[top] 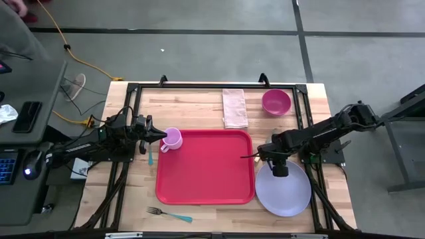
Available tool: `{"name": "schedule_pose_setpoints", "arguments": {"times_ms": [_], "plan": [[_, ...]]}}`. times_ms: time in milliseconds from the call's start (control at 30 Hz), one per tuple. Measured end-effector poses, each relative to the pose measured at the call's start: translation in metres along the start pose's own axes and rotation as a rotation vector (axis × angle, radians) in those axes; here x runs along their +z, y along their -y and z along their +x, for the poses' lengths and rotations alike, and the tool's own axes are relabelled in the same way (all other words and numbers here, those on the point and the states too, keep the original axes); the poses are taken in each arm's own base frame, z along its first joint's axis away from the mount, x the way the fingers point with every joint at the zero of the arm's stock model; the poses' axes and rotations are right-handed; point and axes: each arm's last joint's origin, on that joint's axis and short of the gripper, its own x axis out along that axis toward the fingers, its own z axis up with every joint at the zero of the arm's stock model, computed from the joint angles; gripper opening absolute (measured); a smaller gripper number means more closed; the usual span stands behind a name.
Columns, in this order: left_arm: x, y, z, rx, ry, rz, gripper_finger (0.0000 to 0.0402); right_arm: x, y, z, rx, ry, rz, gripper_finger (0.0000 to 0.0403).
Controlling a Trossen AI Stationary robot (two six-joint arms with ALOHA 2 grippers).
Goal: Set up tray
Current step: Put the blue plate on the red serving tray to the bottom right of the purple mug
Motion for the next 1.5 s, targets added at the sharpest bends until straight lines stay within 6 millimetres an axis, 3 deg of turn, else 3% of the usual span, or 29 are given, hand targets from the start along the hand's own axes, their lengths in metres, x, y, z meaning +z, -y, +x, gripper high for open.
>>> {"name": "schedule_pose_setpoints", "arguments": {"times_ms": [633, 967, 1167, 1500], "plan": [[0.000, 0.000, 0.000, -0.003, -0.002, 0.000, 0.0057, -0.006, 0.002, 0.015, 0.013, -0.002, 0.076, 0.0092], [0.000, 0.000, 0.000, -0.004, -0.003, -0.004, 0.0057, -0.008, 0.002, 0.015, 0.028, -0.020, 0.071, 0.0009], [0.000, 0.000, 0.000, -0.004, -0.003, -0.004, 0.0057, -0.014, 0.004, 0.015, 0.024, -0.090, 0.163, 0.0004], [0.000, 0.000, 0.000, -0.005, -0.004, -0.004, 0.0057, -0.017, 0.003, 0.007, 0.056, -0.173, 0.135, 0.0000]]}}
